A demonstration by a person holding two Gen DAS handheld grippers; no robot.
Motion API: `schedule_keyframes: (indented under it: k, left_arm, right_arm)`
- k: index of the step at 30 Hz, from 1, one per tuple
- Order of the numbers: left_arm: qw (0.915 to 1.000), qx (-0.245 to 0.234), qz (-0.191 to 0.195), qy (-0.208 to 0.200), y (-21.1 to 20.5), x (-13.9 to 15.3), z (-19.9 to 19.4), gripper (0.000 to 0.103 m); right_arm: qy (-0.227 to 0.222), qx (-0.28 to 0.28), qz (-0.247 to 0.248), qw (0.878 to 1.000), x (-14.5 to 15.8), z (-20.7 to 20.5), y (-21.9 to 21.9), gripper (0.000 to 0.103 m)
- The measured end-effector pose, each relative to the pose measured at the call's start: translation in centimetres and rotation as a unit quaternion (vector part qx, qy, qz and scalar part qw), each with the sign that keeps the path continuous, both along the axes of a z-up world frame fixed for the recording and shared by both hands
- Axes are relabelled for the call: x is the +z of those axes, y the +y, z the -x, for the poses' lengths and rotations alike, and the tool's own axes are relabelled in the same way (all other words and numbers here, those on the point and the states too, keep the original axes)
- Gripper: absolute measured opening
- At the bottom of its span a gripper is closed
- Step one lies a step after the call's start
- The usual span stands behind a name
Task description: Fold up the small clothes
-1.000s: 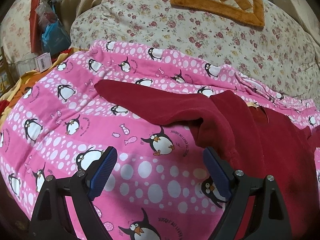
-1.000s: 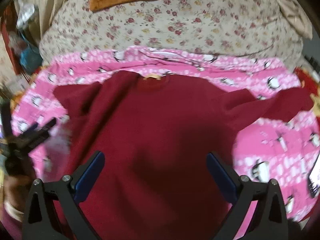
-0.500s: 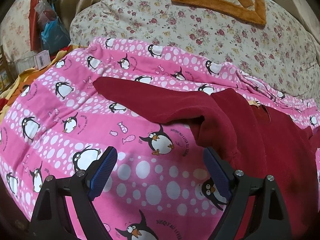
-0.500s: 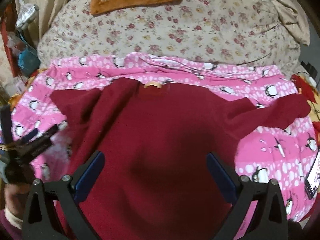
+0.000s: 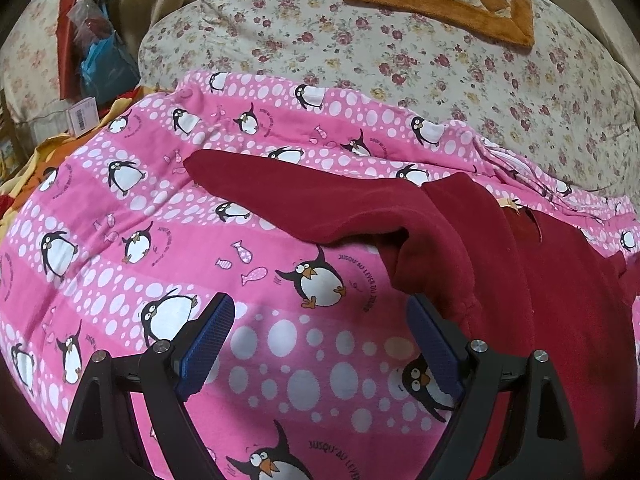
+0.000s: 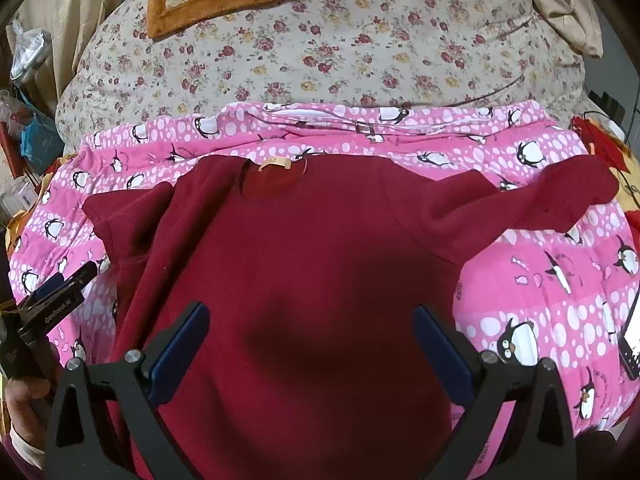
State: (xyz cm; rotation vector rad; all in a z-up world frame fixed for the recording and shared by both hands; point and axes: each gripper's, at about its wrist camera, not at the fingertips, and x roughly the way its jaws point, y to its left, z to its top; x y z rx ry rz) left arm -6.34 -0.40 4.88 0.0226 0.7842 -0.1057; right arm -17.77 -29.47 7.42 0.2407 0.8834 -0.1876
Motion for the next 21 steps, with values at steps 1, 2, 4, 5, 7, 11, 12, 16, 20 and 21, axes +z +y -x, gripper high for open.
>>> schedule_keyframes:
  k: [1,2,4,5,7,11,12,16,20,21]
  left_arm:
    - [1.0000,0.000,0.001,0.000,0.1,0.0,0.0,0.071]
    - [1.0000,0.001,0.002,0.001,0.1,0.0,0.0,0.071]
    - [1.0000,0.001,0.003,0.002,0.2,0.0,0.0,0.071]
    - [1.0000,0.001,0.004,0.002,0.3,0.0,0.0,0.071]
    - [1.0000,0.002,0.006,0.003,0.3,0.0,-0.1,0.071]
    - [1.0000,0.003,0.009,0.003,0.5,0.0,0.0,0.071]
    - [0.9999,0.004,0.010,0.003,0.5,0.0,0.0,0.071]
    - [0.9999,0.005,0.014,0.006,0.6,0.0,-0.1,0.071]
    - [0.9999,0.005,0.014,0.006,0.7,0.0,-0.1,0.071]
    - [0.9999,0.005,0.014,0.006,0.7,0.0,-0.1,0.071]
  right_arm:
    - [0.001,0.000,0.001,1.000,0.0,0.0,0.0,0.103]
    - [0.002,0.000,0.000,1.000,-0.1,0.0,0.0,0.103]
    - [0.005,0.001,-0.005,1.000,-0.3,0.0,0.0,0.103]
    - [0.006,0.002,-0.006,1.000,-0.4,0.0,0.0,0.103]
    - [0.008,0.003,-0.008,1.000,-0.5,0.0,0.1,0.103]
    - [0.009,0.005,-0.005,1.000,-0.5,-0.1,0.3,0.103]
    - [0.009,0.006,-0.004,1.000,-0.5,-0.1,0.4,0.103]
    - [0.015,0.007,-0.006,1.000,-0.9,-0.1,0.5,0.103]
    - [0.021,0.010,-0.009,1.000,-1.2,-0.2,0.5,0.103]
    - [0.022,0.011,-0.009,1.000,-1.3,-0.2,0.6,0.103]
